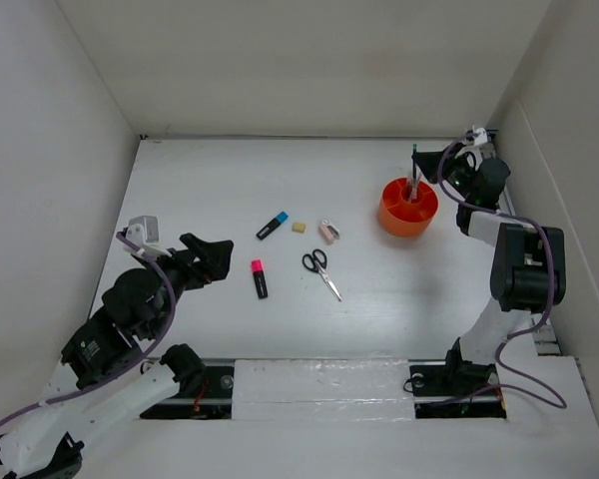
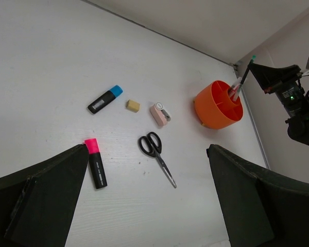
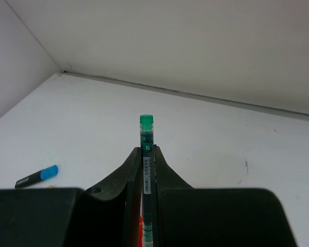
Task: Sort the stationery into containers
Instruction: Place the pen in the storage box.
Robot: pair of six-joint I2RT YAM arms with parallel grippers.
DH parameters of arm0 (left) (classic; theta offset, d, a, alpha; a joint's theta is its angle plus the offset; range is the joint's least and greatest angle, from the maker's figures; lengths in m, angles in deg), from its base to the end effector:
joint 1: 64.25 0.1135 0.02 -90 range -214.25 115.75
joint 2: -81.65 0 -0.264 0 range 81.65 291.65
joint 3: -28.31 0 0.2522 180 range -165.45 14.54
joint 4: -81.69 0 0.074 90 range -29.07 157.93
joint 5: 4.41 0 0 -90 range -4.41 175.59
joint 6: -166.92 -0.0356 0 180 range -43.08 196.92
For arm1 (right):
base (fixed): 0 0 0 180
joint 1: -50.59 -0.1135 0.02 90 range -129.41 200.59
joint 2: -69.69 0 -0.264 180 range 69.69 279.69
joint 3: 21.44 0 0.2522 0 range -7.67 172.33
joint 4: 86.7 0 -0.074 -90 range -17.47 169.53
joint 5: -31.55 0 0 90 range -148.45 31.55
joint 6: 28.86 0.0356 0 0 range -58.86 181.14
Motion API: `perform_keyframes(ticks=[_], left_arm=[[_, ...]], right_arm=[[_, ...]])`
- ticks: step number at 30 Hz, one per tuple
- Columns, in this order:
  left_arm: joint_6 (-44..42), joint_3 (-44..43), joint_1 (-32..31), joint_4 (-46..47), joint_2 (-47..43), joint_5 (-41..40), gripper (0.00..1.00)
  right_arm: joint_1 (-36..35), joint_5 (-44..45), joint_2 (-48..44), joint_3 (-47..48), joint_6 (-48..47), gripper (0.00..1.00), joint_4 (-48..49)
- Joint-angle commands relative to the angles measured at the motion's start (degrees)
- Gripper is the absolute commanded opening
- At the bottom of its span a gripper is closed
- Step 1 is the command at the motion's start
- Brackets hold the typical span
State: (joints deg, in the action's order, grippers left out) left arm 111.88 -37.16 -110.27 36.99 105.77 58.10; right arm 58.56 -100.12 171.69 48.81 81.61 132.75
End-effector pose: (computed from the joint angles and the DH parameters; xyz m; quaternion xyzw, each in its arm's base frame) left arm 0.0631 -0.0417 0.3818 -0.0942 0.7191 -0.3013 0.6191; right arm 0.3886 -0.0305 0.2525 -0.1085 0.6619 0.3093 0.6741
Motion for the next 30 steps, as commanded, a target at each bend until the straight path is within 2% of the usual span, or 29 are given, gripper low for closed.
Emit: perform_keyframes(ticks=[1, 18, 30], left_arm=[[-1.38, 0.55, -0.12, 2.73, -0.92, 0.68, 1.00], [-1.39, 0.55, -0.12, 3.25, -2.50, 1.21, 1.00], [-1.39, 0.55, -0.12, 3.25, -2.50, 1.21, 1.00]], right_arm=[[0.99, -1.66, -0.22, 0.38, -0.96, 0.00, 3.92], [1.00, -1.66, -1.27, -3.13, -0.96, 0.00, 5.15], [1.00, -2.19, -3.02, -5.42, 0.10, 0.11, 6.29]])
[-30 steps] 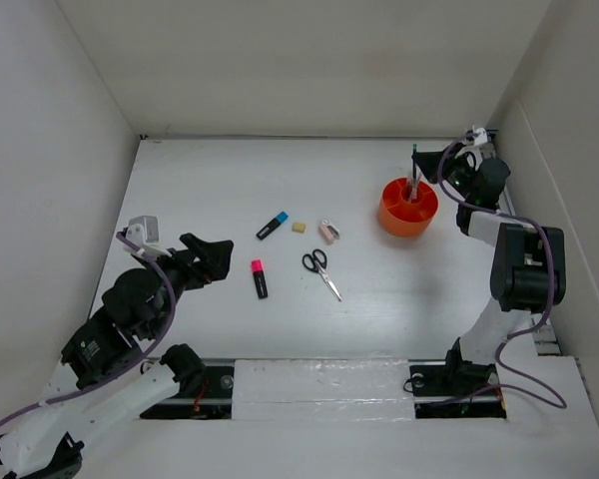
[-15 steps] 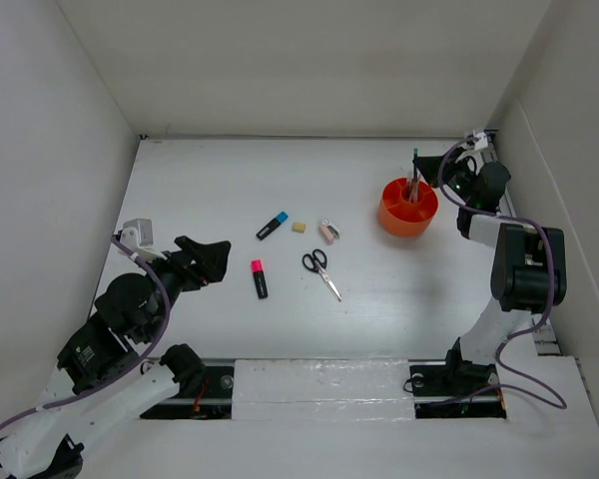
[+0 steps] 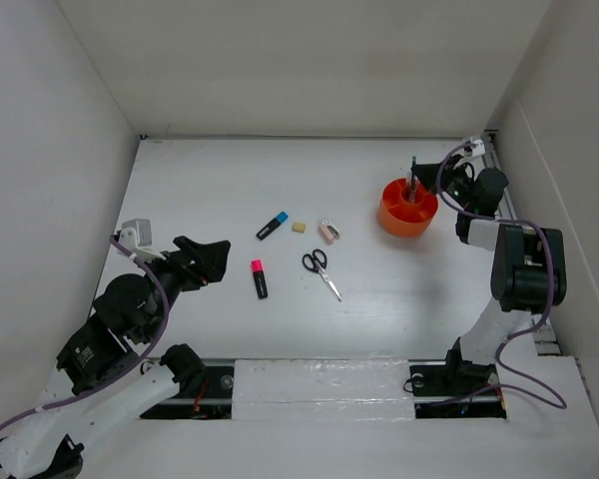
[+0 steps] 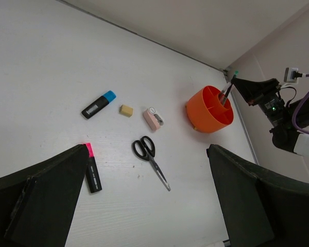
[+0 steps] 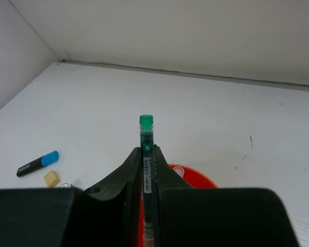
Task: Sort the stationery into containers
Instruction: Place the pen in the storage box.
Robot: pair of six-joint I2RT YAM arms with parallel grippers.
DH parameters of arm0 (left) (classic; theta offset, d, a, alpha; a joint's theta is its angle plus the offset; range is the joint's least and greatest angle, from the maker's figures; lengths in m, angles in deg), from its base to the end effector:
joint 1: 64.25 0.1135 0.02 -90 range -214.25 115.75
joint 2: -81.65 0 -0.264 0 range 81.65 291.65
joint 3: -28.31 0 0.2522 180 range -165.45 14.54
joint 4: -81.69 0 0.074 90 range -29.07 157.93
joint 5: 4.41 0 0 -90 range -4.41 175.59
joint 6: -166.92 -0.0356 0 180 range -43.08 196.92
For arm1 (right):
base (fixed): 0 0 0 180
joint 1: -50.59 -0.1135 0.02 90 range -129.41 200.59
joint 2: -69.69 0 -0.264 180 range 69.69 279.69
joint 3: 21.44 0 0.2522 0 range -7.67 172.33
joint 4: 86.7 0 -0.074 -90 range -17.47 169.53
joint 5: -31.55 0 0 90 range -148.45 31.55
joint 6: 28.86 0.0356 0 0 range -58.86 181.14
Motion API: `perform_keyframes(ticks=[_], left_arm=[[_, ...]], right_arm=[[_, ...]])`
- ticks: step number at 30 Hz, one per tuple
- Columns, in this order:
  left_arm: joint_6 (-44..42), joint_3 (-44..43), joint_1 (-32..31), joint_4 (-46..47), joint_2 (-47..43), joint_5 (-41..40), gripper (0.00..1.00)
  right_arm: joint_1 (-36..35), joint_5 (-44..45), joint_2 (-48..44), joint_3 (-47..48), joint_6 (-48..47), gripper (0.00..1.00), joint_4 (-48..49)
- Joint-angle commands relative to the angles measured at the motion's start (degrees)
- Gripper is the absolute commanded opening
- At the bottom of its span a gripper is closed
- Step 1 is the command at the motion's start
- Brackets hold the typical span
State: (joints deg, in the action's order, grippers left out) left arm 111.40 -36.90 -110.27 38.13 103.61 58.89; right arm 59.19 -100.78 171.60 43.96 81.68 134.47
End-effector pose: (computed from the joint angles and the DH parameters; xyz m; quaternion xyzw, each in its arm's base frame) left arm 0.0564 -0.0354 0.3845 -0.0926 0.7027 -0.3184 0.6295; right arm 0.3765 -0.0327 0.2299 -0.0979 0.6785 0.3147 0.6565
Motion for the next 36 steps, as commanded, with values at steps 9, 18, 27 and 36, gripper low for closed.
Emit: perform_keyframes(ticks=[9, 18, 27, 36], left_arm=[[-0.91, 0.29, -0.12, 2.12, -0.33, 0.42, 1.00], [-0.91, 0.29, -0.12, 2.12, -0.33, 0.42, 1.00], [0.85, 0.29, -0.12, 0.27, 0.72, -2.39, 1.00], [4.98, -0.77, -0.12, -3.50, 5.46, -8.63, 1.00]], right_arm=[[0.36, -1.53, -5.22, -1.10, 0.03, 0.33, 4.56], [0.36, -1.00, -12.60, -1.72, 3.36, 0.53, 4.56], [-17.36, 31.27, -30.19, 7.32, -5.51, 1.00, -31.34], [-40.42, 51.71, -47.41, 2.07, 3.01, 1.00, -47.29]])
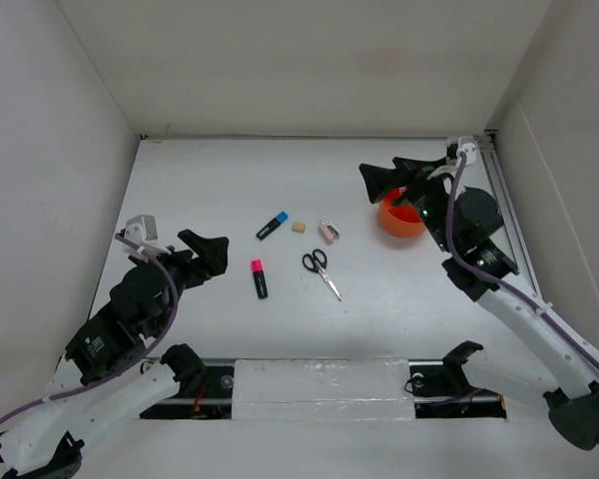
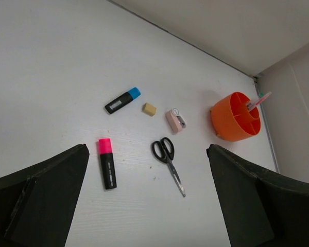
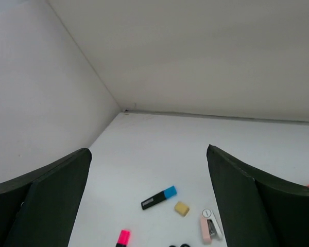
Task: Sort the stationery into containers
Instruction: Place the pen in the storage box, then pick up the stationery from the center of the board.
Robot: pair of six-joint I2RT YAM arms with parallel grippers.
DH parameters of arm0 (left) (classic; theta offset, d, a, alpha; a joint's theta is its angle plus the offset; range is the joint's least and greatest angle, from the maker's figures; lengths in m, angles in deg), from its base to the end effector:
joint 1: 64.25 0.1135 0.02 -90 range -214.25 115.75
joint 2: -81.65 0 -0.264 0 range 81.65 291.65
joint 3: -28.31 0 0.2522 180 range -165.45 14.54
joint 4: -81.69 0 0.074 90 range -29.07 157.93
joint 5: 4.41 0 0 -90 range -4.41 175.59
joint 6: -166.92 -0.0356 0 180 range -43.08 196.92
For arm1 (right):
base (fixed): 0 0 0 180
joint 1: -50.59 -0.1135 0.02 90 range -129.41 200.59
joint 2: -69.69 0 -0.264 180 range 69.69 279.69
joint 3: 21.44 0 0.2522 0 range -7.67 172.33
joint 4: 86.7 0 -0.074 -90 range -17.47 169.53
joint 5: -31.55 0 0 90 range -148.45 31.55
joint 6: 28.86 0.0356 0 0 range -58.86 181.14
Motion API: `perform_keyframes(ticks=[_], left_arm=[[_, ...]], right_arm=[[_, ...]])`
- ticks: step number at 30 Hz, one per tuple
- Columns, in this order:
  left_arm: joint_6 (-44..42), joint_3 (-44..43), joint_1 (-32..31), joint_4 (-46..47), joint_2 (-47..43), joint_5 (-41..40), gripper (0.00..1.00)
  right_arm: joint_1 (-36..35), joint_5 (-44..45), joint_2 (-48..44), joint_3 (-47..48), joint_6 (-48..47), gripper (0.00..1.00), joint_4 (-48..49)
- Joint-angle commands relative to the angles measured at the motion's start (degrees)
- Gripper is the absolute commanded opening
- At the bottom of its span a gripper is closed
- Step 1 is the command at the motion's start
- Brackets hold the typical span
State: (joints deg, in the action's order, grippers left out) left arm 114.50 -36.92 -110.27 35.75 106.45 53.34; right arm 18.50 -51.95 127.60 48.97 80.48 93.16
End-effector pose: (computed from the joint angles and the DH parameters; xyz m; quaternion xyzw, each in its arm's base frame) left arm 0.0664 -0.0415 0.3778 -0.1339 0.7230 -0.2772 0.6185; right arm 0.1994 0.1203 0.4152 -0.0256 0.6269 0.3055 0.7162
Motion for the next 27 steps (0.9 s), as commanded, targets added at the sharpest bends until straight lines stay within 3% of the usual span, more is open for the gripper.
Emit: perform_keyframes(ticks=[1, 6, 10, 14, 19, 23, 27], left_arm=[[1.88, -0.74, -0.12, -1.13, 3.41, -3.08, 1.00], [2.41, -1.79, -0.12, -2.26, 8.24, -3.08, 1.00], [3.46, -1.80, -0.12, -2.88, 8.87, -4.22, 1.00], [3.99, -1.80, -0.12, -2.88, 8.87, -4.22, 1.00], [3.12, -2.33, -0.12, -2.19, 12.19, -3.26, 1.00], [6.10, -5.04, -0.12, -0.96, 23.85, 0.07, 1.00], [5.67, -6.97, -0.12, 7.01, 36.67, 0.79, 1.00]], right_arm=[[-1.02, 0.90, -3.42, -3.55, 4.22, 1.00, -6.59], [-9.11, 7.28, 2.53, -1.01, 3.69, 1.00, -15.02], [-9.12, 7.04, 9.65, 1.63, 8.77, 1.00, -23.27], [-12.46, 11.59, 10.38, -2.15, 13.63, 1.00, -24.08], [-22.12, 23.45, 3.36, -4.17, 19.50, 0.99, -30.57], [-28.19, 32.07, -2.70, -2.85, 23.29, 0.97, -38.22], [-32.76, 39.80, -7.88, 1.10, 29.77, 0.97, -48.85]])
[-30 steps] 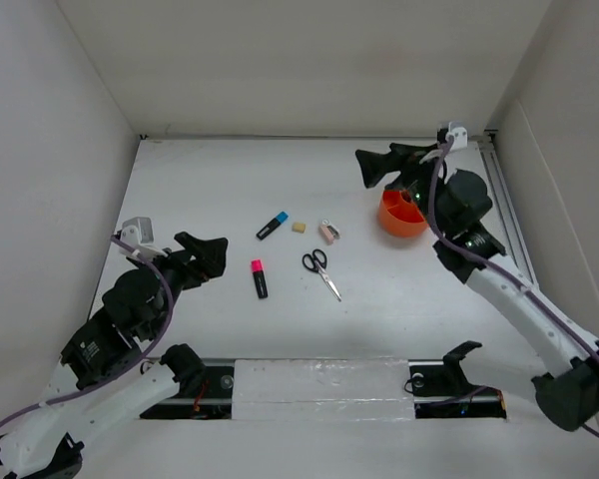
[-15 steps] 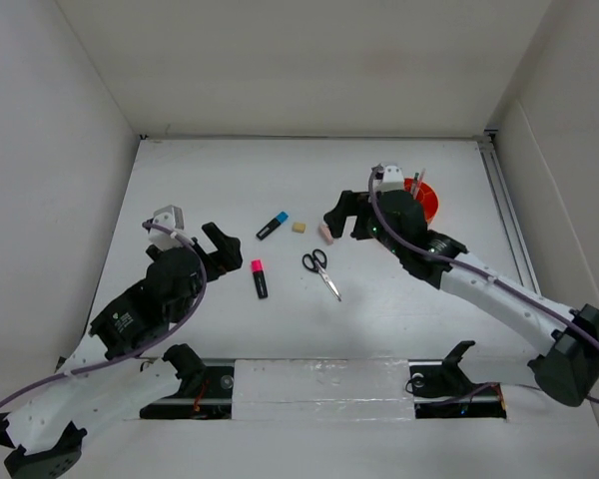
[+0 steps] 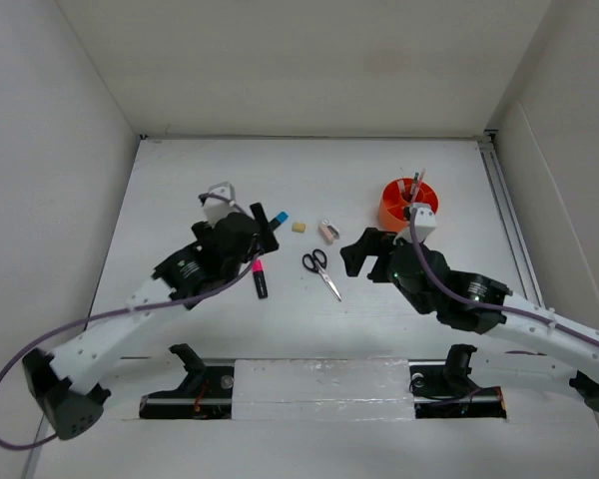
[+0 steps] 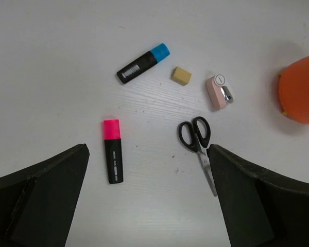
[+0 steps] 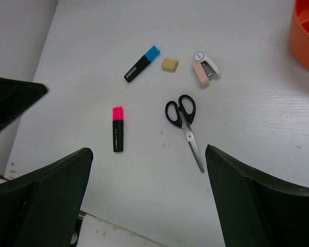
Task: Sort the stationery into containers
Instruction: Pick up the stationery from the center of the board.
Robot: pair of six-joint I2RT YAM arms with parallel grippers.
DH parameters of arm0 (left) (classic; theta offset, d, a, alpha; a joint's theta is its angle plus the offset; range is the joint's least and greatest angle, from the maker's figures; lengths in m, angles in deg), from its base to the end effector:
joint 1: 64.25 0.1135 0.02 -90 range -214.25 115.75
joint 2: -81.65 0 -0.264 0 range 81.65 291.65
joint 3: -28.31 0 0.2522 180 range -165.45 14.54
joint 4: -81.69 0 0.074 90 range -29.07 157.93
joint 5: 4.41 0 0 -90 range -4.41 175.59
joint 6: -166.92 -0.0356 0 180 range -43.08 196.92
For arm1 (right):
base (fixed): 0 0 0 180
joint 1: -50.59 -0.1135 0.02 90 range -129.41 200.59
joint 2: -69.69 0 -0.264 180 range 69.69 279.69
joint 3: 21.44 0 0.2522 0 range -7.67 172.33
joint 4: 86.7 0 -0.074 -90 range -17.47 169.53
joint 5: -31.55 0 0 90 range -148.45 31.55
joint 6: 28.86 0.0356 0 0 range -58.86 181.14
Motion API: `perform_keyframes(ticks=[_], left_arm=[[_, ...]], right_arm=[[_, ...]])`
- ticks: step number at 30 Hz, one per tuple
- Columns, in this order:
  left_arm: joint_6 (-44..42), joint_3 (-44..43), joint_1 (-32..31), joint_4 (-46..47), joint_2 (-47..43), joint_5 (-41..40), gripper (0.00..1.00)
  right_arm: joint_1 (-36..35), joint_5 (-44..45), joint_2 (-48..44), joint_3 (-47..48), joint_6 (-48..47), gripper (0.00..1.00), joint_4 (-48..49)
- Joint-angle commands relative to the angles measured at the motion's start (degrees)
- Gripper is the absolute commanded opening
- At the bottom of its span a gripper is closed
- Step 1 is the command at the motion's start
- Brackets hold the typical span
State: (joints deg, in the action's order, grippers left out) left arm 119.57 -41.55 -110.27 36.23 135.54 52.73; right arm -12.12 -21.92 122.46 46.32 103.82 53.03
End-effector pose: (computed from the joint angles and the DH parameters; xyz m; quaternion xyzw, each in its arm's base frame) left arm 0.1509 -0.1286 0.3450 -0.1181 0.8324 -0.1630 0.5164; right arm 0.1090 0.1651 0.3451 0.0257 0.8191 0.2438 0.5186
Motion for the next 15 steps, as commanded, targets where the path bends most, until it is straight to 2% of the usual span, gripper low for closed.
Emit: perform_keyframes(ticks=[1, 3, 6, 8, 10, 15], left_arm=[[-0.28, -3.05, 0.40, 8.05, 10.51, 2.88, 1.00], [-2.14, -6.28, 2.76, 10.34, 19.35, 4.64, 1.00], [-4.66, -7.98, 4.27, 14.46, 25.55, 6.49, 1.00], [-6.96, -11.13, 7.25, 16.94, 31.43, 13.13, 1.00], [-8.01, -14.29, 9.88, 17.63, 36.87, 14.84, 1.00], [-13.46, -19.39, 12.36, 19.40, 44.80, 20.72, 1.00]], right_arm=[[-3.01, 10.74, -3.81, 3.75, 6.45, 0.96, -11.27], [-5.65, 11.28, -6.00, 4.27, 6.46, 0.94, -12.25], [-7.42, 12.60, -9.35, 4.27, 8.65, 0.93, -15.68], [-8.21, 12.60, -11.28, 4.27, 9.36, 0.91, -16.82], [-8.21, 12.07, -12.69, 3.58, 8.57, 0.90, -16.31], [-8.74, 8.91, -13.22, 3.57, 6.28, 0.90, -15.25]])
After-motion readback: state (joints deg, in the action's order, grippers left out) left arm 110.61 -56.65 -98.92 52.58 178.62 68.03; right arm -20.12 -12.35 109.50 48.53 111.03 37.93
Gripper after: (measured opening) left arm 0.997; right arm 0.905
